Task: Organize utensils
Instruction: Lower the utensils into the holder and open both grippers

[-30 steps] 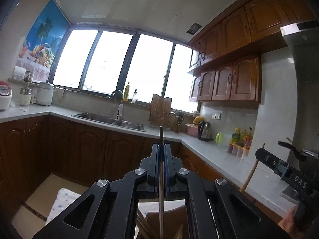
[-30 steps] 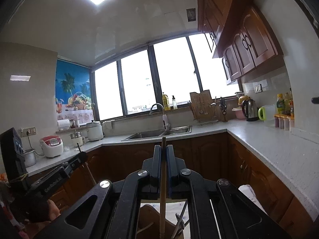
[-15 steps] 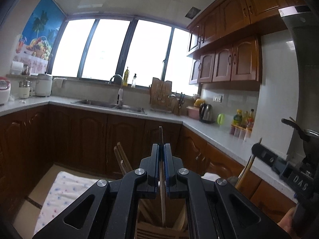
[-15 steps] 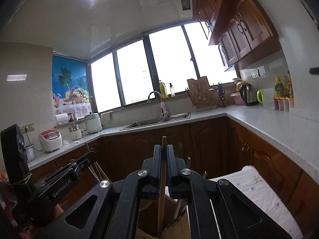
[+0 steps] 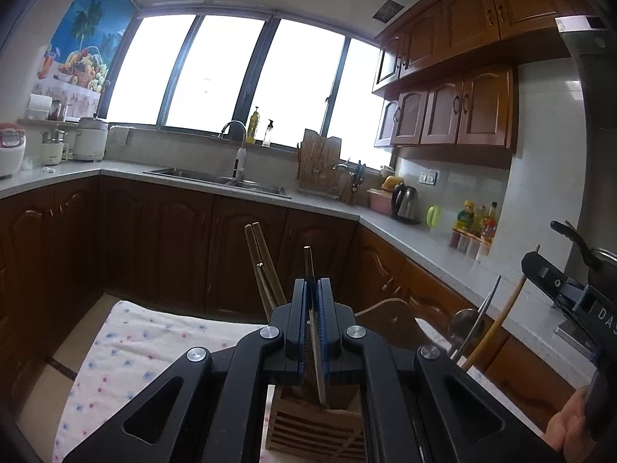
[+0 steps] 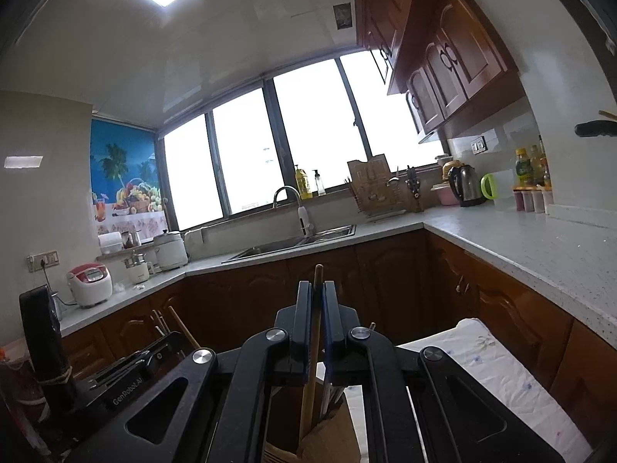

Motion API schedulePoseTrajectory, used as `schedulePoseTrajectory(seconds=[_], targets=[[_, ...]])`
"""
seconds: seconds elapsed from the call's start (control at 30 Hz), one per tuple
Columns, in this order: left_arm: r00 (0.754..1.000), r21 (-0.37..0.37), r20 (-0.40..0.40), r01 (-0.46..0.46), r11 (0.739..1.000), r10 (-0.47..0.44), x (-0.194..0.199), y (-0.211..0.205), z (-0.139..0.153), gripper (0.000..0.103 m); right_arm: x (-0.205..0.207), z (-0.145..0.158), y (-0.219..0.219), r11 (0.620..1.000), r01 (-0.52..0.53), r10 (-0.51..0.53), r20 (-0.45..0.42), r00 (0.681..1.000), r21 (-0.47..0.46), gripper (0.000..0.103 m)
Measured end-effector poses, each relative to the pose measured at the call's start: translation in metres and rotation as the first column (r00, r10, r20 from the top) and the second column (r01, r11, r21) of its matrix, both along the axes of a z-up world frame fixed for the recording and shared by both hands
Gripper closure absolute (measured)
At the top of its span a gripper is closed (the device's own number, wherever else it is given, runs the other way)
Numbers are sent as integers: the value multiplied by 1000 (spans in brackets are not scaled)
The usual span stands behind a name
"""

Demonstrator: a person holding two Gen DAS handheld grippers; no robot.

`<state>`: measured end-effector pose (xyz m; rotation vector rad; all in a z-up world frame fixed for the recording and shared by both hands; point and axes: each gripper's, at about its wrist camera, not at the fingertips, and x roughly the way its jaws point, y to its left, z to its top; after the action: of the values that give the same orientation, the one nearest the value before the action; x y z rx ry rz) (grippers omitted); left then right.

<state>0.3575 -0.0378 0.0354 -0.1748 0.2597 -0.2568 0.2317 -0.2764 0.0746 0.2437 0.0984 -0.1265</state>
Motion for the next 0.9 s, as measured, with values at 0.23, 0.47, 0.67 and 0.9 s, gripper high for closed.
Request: schedulePoseTrajectory(seconds=[0.23,0.47,0.67,0.9], targets=[[1000,-3,-18,3,1000,-3,4,2,2,99,4,1,-1,1000,-1,1,-16,1000,1,98],[999,9,-38,12,1000,-12,9,1,8,99,8,-6,-17,997,10,-6,-64,998,74,98],[999,16,-38,9,1000,-9,9,3,7,99,10,-16,-15,996,8,-1,-83,997,84,98],[999,13,-49,8,1000,-7,10,4,8,99,12,-13,-17,996,2,7,-101,995,89,94]])
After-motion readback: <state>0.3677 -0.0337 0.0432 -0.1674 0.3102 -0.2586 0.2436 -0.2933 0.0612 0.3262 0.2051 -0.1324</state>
